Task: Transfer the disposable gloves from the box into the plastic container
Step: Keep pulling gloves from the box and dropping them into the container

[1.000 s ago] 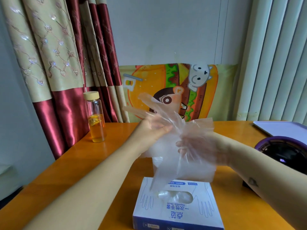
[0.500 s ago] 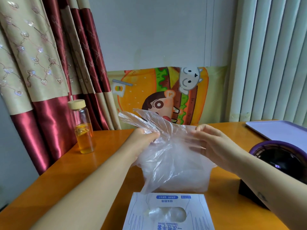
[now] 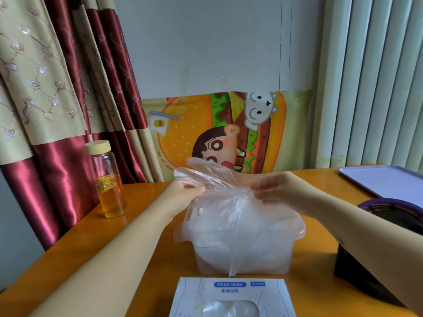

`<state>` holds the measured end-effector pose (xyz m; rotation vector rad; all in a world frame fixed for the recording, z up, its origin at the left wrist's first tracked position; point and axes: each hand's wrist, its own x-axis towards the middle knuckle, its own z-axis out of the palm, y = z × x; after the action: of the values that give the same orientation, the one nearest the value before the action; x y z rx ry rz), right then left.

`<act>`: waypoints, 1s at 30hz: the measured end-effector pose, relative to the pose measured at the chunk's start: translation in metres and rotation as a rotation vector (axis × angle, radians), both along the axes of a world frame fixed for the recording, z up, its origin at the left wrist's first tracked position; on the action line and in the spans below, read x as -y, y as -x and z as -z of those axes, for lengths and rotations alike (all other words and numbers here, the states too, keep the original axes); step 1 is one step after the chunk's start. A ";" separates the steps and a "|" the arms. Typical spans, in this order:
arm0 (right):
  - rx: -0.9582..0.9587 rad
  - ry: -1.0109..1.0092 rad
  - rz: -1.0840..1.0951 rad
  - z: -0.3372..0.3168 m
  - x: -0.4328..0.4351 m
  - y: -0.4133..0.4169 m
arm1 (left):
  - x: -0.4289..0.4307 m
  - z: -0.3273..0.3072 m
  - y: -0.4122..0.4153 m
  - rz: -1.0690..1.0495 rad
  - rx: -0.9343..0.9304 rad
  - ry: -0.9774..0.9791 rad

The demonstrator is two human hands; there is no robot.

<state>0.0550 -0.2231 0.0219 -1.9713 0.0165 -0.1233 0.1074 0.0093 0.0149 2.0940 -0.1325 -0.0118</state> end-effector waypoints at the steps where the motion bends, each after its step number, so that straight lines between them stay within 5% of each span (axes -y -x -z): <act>1: -0.020 0.081 0.002 0.001 0.000 -0.003 | -0.006 0.002 -0.004 -0.054 0.005 0.023; 3: -0.067 0.225 -0.007 0.004 0.001 -0.008 | -0.015 0.001 -0.011 -0.205 0.081 0.122; 6: -0.102 0.453 -0.043 0.011 0.001 -0.017 | -0.019 -0.007 -0.006 -0.428 0.493 -0.008; 9: -0.095 0.664 -0.054 0.020 -0.001 -0.025 | 0.005 -0.018 0.008 -0.030 0.751 -0.261; 12: -0.104 0.878 -0.041 0.024 -0.006 -0.031 | 0.033 -0.016 0.010 0.409 0.338 -0.700; 16: -0.148 1.242 -0.050 0.028 -0.013 -0.037 | 0.053 -0.005 -0.001 0.573 -0.026 -1.290; 23: -0.124 1.603 -0.028 0.035 -0.008 -0.036 | 0.067 0.009 -0.015 0.621 -0.126 -1.475; 27: -0.147 1.630 -0.061 0.032 -0.009 -0.037 | 0.071 0.021 -0.027 0.635 -0.173 -1.563; 30: 0.074 1.528 -0.020 0.031 -0.014 -0.041 | 0.074 0.028 -0.032 0.655 -0.221 -1.566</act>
<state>0.0961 -0.2091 -0.0094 -3.4865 -0.2028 -0.2330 0.1397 -0.0650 -0.0134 3.4201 -0.8942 -1.0302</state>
